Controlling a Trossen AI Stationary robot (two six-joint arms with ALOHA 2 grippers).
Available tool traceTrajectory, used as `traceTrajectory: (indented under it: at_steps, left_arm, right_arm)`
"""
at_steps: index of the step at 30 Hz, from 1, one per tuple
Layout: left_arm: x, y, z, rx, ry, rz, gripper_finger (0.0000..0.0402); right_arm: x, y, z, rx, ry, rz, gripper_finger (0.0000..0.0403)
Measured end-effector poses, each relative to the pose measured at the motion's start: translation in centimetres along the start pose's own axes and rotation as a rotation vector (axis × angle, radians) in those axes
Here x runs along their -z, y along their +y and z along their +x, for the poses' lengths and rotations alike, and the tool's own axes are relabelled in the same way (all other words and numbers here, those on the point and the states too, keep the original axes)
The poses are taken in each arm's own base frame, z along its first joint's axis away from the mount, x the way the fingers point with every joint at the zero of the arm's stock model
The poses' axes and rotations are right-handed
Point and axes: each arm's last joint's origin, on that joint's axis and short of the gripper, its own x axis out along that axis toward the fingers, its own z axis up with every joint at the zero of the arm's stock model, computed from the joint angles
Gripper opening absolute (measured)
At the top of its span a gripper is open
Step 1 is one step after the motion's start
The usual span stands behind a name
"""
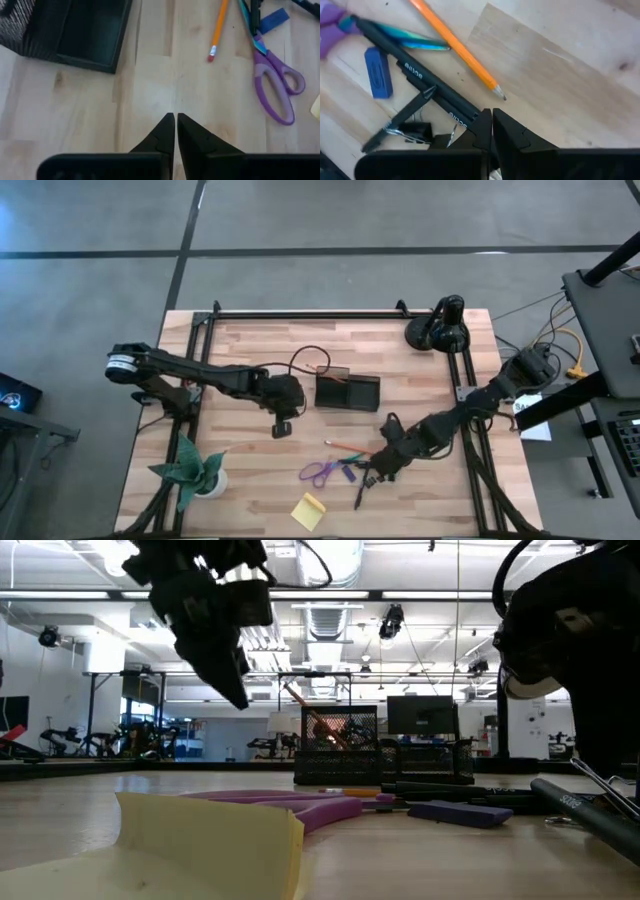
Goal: Pick and place office supplies into organizer
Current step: Put the yellow pencil into the black desk organizer
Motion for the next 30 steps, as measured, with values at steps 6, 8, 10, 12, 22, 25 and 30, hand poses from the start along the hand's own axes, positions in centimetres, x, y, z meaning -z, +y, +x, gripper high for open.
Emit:
traceTrajectory:
  at_steps: [6,8,10,12,22,25,30]
  left_arm:
    - [0.9,1.0,1.2,0.110,-0.065,-0.082,0.0001]
    - [1.1,1.2,1.5,0.127,-0.090,-0.105,0.0001]
    - [1.2,1.3,1.8,0.150,-0.130,-0.105,0.0001]
    - [1.6,1.3,2.0,0.159,-0.141,-0.117,0.0001]
    - [2.1,1.4,2.3,0.166,-0.149,-0.146,0.0001]
    - [2.0,1.4,2.3,0.166,-0.150,-0.147,0.0001]
    - [2.0,1.4,2.3,0.167,-0.152,-0.146,0.0001]
  right_arm:
    - [0.0,0.2,0.2,-0.016,-0.003,0.093,0.0009]
    - [-0.1,0.1,0.6,-0.006,-0.023,0.107,0.0009]
    - [-0.2,0.1,1.2,0.010,-0.030,0.128,0.0009]
    - [-0.2,0.1,1.7,0.017,-0.033,0.142,0.0009]
    - [-0.2,0.1,2.1,0.014,-0.054,0.163,0.0009]
    - [-0.2,0.2,2.1,0.011,-0.055,0.162,0.0009]
    - [0.0,0.3,1.9,0.004,-0.053,0.109,0.0009]
